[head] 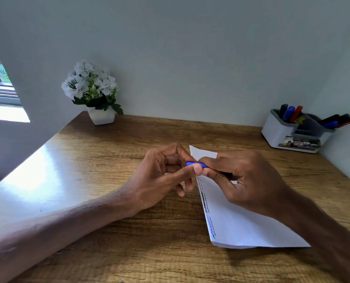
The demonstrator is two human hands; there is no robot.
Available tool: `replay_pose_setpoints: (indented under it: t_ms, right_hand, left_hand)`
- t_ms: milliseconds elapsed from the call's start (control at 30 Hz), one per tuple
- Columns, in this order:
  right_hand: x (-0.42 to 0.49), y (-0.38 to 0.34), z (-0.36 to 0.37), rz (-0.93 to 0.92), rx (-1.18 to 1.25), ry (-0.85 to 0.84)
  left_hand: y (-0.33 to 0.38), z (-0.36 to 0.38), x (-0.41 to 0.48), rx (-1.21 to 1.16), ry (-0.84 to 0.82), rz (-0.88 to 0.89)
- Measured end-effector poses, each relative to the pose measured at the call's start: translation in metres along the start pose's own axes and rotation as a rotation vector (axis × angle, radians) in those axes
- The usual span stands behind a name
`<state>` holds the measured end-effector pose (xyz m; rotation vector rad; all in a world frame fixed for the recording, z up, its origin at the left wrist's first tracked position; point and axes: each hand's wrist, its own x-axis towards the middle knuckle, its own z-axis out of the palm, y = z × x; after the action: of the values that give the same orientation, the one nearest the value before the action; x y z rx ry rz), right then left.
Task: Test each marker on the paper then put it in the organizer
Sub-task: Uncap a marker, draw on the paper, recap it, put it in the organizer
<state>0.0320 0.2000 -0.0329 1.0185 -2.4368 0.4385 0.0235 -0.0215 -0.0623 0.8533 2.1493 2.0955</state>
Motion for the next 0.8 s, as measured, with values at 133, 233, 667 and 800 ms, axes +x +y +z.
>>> replay_pose_setpoints:
  t_ms: [133,233,667,800]
  right_hand:
    - [0.000,0.000,-0.001,-0.004,-0.051,0.024]
    - [-0.001,0.001,-0.004,0.018,-0.059,0.029]
    - [-0.001,0.024,-0.007,0.358,0.532,0.165]
    - [0.002,0.029,-0.011,0.459,0.989,0.223]
  left_hand:
    - [-0.001,-0.001,0.001,0.012,-0.008,0.019]
    - [-0.002,-0.002,0.000,0.013,-0.008,0.020]
    - [0.001,-0.014,0.008,-0.384,0.279,-0.252]
    - [-0.001,-0.015,0.009,-0.343,0.238,-0.243]
